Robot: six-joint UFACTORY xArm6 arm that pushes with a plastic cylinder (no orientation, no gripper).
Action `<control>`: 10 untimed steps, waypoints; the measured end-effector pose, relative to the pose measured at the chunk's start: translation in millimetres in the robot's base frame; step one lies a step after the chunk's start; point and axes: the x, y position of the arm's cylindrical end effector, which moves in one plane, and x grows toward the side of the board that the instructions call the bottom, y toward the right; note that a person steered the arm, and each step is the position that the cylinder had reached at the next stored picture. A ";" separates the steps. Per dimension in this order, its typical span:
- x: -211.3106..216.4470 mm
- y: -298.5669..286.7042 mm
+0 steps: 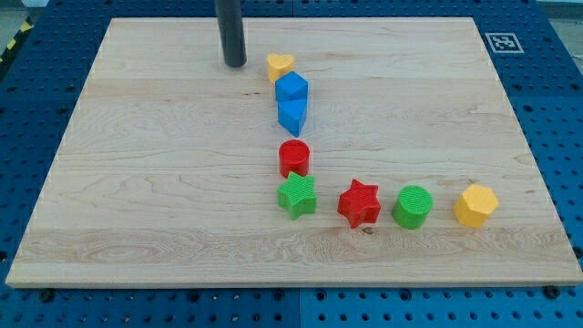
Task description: Separate the blue blocks
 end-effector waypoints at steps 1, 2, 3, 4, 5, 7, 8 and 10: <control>39.8 15.8; 45.3 56.5; 45.3 89.8; 45.7 81.0; 59.1 75.0; 76.2 75.2; 83.3 75.2; 85.9 71.6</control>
